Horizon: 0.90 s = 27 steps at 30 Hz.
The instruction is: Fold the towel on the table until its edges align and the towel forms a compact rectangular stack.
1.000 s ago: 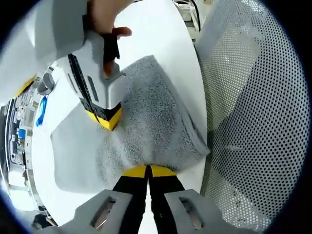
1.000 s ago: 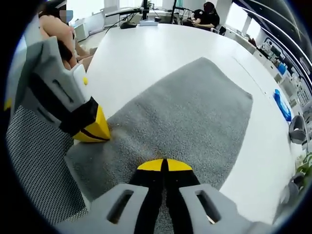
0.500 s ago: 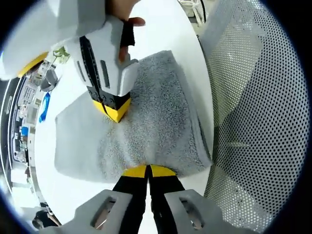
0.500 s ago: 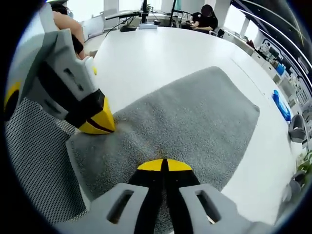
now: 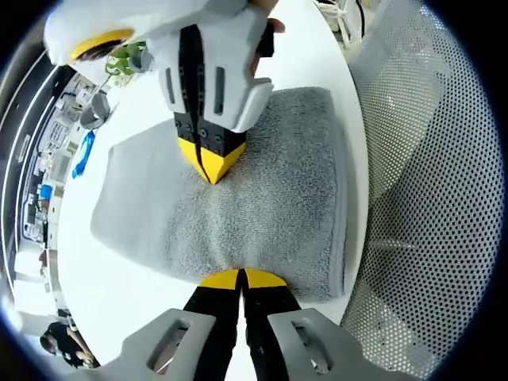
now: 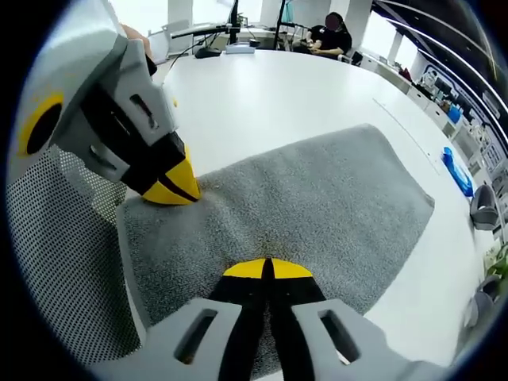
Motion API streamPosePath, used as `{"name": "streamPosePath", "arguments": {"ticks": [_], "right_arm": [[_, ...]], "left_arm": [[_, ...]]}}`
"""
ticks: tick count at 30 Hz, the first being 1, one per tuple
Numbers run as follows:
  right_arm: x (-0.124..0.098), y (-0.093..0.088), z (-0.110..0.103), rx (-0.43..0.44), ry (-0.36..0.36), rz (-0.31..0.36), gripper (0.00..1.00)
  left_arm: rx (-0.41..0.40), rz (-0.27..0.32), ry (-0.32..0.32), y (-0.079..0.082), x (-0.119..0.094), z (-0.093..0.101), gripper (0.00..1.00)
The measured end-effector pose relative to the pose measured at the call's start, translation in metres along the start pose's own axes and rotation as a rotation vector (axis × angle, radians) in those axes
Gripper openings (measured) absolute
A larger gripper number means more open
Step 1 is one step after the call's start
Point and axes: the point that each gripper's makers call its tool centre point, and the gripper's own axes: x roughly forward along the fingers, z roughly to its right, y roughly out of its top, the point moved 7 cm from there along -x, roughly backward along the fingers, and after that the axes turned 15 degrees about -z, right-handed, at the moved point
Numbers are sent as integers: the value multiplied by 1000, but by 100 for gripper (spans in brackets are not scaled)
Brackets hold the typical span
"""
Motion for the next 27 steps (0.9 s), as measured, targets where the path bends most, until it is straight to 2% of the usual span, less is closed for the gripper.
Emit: {"name": "streamPosePath", "arguments": {"ticks": [6, 7, 8, 10, 11, 12, 16, 27], "right_arm": [[1, 1, 0, -1, -4, 17, 0], [1, 1, 1, 7, 2, 22, 0], [1, 0, 1, 14, 6, 28, 0], [1, -2, 2, 31, 16, 45, 0], [1, -2, 2, 33, 18, 48, 0], [1, -2, 2, 37, 20, 51, 0], [2, 2, 1, 5, 3, 35, 0], [6, 11, 17, 16, -1, 16, 0]], "left_arm": [[-32, 56, -24, -7, 2, -5, 1], [-3, 89, -26, -8, 2, -5, 1], [-1, 100, -26, -9, 2, -5, 1], [2, 166, -25, -13, 3, -5, 1], [-45, 191, -45, -16, 4, -5, 1], [-62, 195, -65, -16, 5, -7, 1], [-40, 183, -91, -14, 6, -13, 1], [2, 157, -58, -12, 13, -31, 1]]}}
